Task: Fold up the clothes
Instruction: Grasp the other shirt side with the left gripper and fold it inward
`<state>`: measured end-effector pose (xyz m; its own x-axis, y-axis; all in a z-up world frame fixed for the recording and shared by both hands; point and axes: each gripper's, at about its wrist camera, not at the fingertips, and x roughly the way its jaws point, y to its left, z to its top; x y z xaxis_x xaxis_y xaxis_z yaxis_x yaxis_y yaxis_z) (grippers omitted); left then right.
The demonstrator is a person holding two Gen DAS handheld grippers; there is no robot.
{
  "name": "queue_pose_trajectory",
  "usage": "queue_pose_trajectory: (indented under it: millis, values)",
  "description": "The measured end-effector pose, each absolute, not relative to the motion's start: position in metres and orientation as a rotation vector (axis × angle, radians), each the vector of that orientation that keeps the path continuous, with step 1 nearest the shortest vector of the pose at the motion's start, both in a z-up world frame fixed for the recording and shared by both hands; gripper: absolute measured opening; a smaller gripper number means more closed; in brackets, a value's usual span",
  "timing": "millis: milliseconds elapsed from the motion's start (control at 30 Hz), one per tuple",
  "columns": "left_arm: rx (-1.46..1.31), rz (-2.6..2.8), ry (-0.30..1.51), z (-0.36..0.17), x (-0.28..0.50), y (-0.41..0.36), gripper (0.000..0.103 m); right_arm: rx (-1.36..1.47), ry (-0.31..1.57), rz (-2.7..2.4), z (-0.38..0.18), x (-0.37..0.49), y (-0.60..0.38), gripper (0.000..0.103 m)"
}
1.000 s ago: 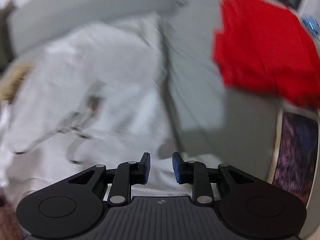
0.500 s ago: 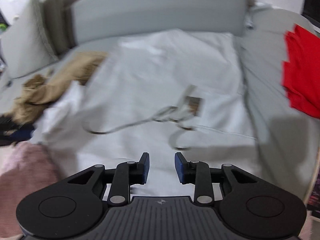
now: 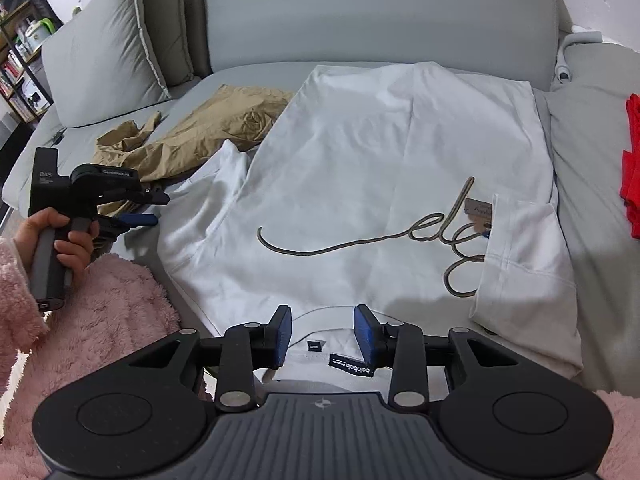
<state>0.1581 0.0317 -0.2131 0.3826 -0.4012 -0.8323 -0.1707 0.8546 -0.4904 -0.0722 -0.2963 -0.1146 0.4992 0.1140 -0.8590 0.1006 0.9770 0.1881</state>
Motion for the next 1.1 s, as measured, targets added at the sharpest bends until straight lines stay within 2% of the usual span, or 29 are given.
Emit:
queue_pose_trajectory:
  millis: [133, 167, 200, 267, 500, 633, 767, 933, 1033, 1067, 1100]
  values:
    - [-0.391, -0.174, 1.168, -0.209, 0.164, 0.011, 0.04, 0.223, 1.065, -0.005, -0.117, -0.074, -0.297, 0.038]
    - [-0.332, -0.169, 1.166, -0.208, 0.165, 0.005, 0.025, 0.227, 1.068, -0.007, -0.118, -0.074, -0.298, 0.038]
    - [-0.299, -0.161, 1.164, -0.208, 0.165, 0.003, 0.003, 0.227, 1.068, -0.008, -0.118, -0.074, -0.297, 0.038]
    - [-0.26, -0.146, 1.148, -0.203, 0.163, 0.002, 0.001, 0.228, 1.067, -0.01, -0.117, -0.075, -0.297, 0.038]
    - [-0.261, -0.115, 0.959, -0.154, 0.138, 0.018, 0.0, 0.255, 1.048, 0.008, -0.119, -0.081, -0.3, 0.038]
    - [-0.065, -0.131, 0.922, -0.146, 0.124, -0.003, 0.0, 0.306, 1.052, 0.015, -0.125, -0.084, -0.304, 0.038]
    - [-0.055, -0.159, 0.836, -0.135, 0.112, -0.029, 0.0, 0.35, 1.026, 0.011, -0.122, -0.094, -0.311, 0.038]
    - [0.193, -0.372, 0.628, -0.112, 0.065, -0.099, 0.0, 0.394, 0.991, -0.025, -0.118, -0.11, -0.331, 0.038]
    - [0.465, -0.556, 0.544, -0.132, 0.018, -0.155, 0.001, 0.45, 0.981, -0.056, -0.119, -0.119, -0.345, 0.038]
    - [0.543, -0.596, 0.555, -0.143, 0.008, -0.168, 0.004, 0.468, 0.979, -0.064, -0.119, -0.122, -0.349, 0.038]
    - [0.622, -0.636, 0.567, -0.155, -0.002, -0.181, 0.013, 0.486, 0.975, -0.074, -0.119, -0.126, -0.354, 0.038]
